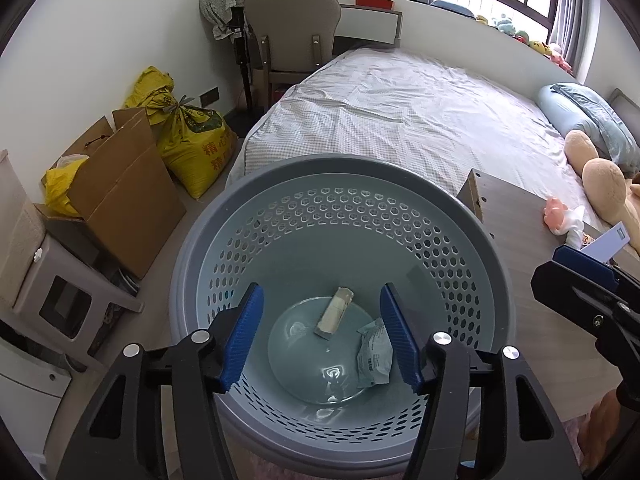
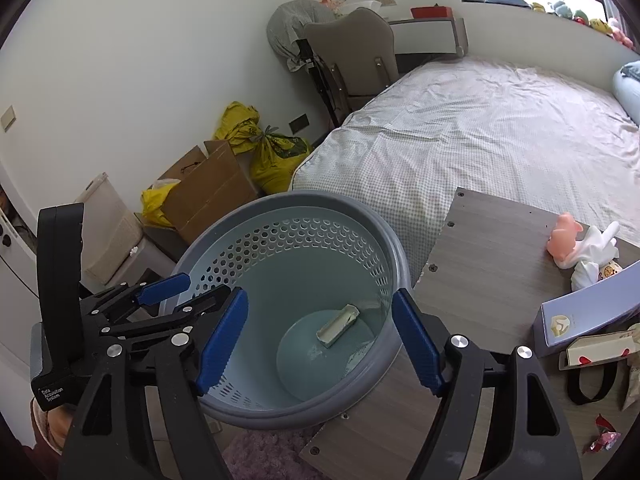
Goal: Collect trash
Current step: 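Carry both items over the grey basket and open both grippers to drop them, then move both tools back over the table toward the crumpled paper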
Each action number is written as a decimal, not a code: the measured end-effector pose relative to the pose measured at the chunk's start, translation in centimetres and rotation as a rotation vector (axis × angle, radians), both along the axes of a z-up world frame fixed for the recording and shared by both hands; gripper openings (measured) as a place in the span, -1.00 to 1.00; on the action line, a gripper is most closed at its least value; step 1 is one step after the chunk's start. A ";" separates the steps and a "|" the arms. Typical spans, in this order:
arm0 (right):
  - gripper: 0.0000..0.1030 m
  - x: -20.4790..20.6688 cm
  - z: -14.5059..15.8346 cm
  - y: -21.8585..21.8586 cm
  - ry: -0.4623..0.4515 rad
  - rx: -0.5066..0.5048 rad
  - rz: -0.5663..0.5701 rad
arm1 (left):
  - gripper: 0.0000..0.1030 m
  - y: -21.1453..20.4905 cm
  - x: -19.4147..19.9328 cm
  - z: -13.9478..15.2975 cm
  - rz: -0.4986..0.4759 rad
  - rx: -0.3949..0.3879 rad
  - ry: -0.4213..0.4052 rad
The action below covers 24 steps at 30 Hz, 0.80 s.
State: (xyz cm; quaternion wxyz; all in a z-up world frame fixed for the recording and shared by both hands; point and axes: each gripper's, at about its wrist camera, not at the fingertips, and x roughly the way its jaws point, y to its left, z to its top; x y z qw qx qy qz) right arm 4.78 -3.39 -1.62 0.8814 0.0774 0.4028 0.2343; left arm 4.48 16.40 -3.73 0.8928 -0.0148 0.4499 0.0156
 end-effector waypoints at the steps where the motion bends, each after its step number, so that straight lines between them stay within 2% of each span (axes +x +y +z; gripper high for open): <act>1: 0.42 0.0 0.0 0.0 0.000 0.001 -0.001 | 0.15 0.0 0.0 0.0 0.001 0.000 0.000; 14: 0.53 -0.6 0.4 -1.0 -0.013 0.006 -0.022 | 0.30 -0.5 -0.4 0.8 -0.001 0.004 -0.019; 24: 0.60 -1.7 0.8 -3.8 -0.021 0.004 -0.092 | 0.31 -3.4 -0.6 1.1 -0.055 -0.005 -0.024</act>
